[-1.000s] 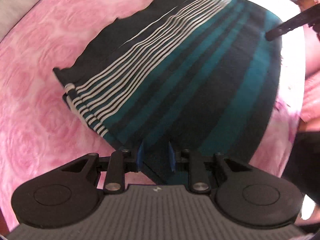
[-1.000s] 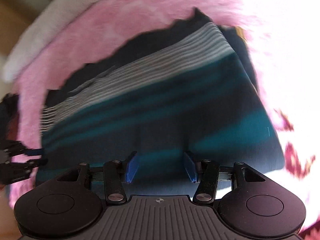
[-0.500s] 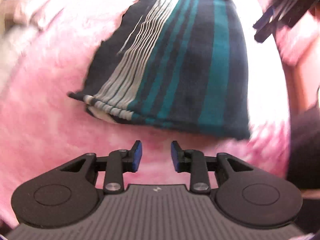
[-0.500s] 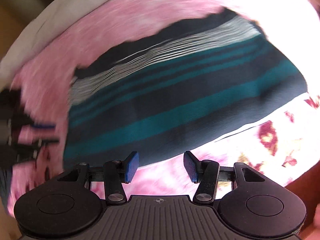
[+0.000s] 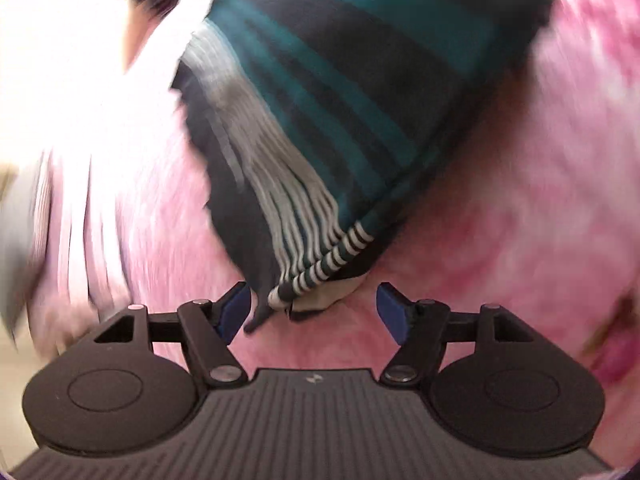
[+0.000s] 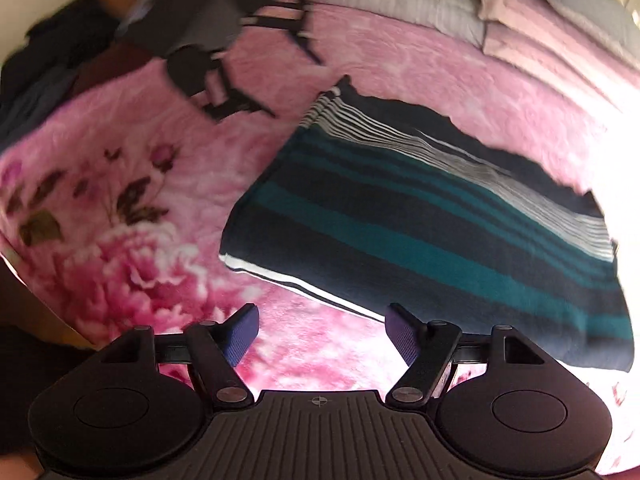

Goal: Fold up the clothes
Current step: 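Grasp the folded sweater edge with both grippers and lift it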

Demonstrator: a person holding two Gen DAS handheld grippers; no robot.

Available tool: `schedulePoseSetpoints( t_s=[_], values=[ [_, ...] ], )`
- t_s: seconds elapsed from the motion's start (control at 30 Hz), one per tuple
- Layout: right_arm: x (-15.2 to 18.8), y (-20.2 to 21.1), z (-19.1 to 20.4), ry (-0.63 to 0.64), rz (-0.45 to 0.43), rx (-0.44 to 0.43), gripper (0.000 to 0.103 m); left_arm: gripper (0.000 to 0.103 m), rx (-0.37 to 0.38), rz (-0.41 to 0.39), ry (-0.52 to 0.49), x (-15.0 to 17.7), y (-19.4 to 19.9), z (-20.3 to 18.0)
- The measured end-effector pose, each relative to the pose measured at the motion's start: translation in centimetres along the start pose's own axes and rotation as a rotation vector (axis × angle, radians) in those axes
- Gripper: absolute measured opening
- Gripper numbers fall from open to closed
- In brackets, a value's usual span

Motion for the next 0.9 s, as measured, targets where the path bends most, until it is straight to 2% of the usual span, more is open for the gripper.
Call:
schedulePoseSetpoints(
  t_s=[0.1,0.17,0.33,0.4,0.43,0.53,0.6,0.67,0.73,0.77,0.8,0.83,0.9],
  values=[
    [0.2,-1.4,2.1,0.071,0.014,0.053,0.073,0.066,-0.016,-0.059,-0.167,0.9,-2.0,-1.1],
    [0.3,-2.4,3.1,0.114,0.026,0.095,0.073,0.068,-0.034,-0.106,-0.231,1.6,-2.6,-1.6],
    [0.0,-4.5,5.0,0.202,0.027,0.186,0.073,0.068,-0.082,-0.195,-0.318,3.3,-3.3,-2.0],
    [-0.2,-5.2,5.7,0.232,0.022,0.222,0.073,0.066,-0.111,-0.180,-0.309,3.8,-3.9,-1.5],
    [-0.4,-5.6,5.9,0.239,0.015,0.240,0.073,0.061,-0.123,-0.167,-0.296,3.9,-4.2,-1.2],
    [-0.9,-6.7,6.5,0.274,0.006,0.276,0.073,0.054,-0.101,-0.165,-0.251,4.0,-5.1,-0.6],
    [-1.3,-7.5,6.7,0.295,0.010,0.284,0.073,0.047,-0.097,-0.185,-0.275,3.9,-5.1,-0.9],
    [-1.6,-7.9,6.6,0.300,0.006,0.279,0.073,0.029,-0.083,-0.195,-0.288,3.7,-5.2,-1.1],
    [-1.8,-8.0,6.3,0.292,-0.003,0.269,0.072,0.021,-0.076,-0.194,-0.263,3.6,-5.1,-0.9],
    [-1.8,-7.9,6.1,0.278,-0.009,0.261,0.070,0.018,-0.071,-0.191,-0.242,3.5,-5.0,-0.8],
    [-1.9,-7.7,5.6,0.248,-0.012,0.247,0.047,0.018,-0.071,-0.187,-0.210,3.4,-4.9,-0.2],
    [-2.2,-7.3,5.1,0.210,-0.015,0.233,0.033,0.017,-0.070,-0.185,-0.194,3.2,-4.5,0.3],
    [-2.7,-6.1,3.9,0.135,-0.026,0.208,0.018,0.016,-0.067,-0.182,-0.164,2.9,-3.6,1.3]
  ],
)
Point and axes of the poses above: each gripper's, at about its wrist camera, not at the fingertips, and y roughly against the way its jaws point, z to its left, x to its underside, the point moved 1 cm from there along -y, roughly the way its jaws point, and after that the axes turned 3 degrees about -x, right-handed, at the moved point
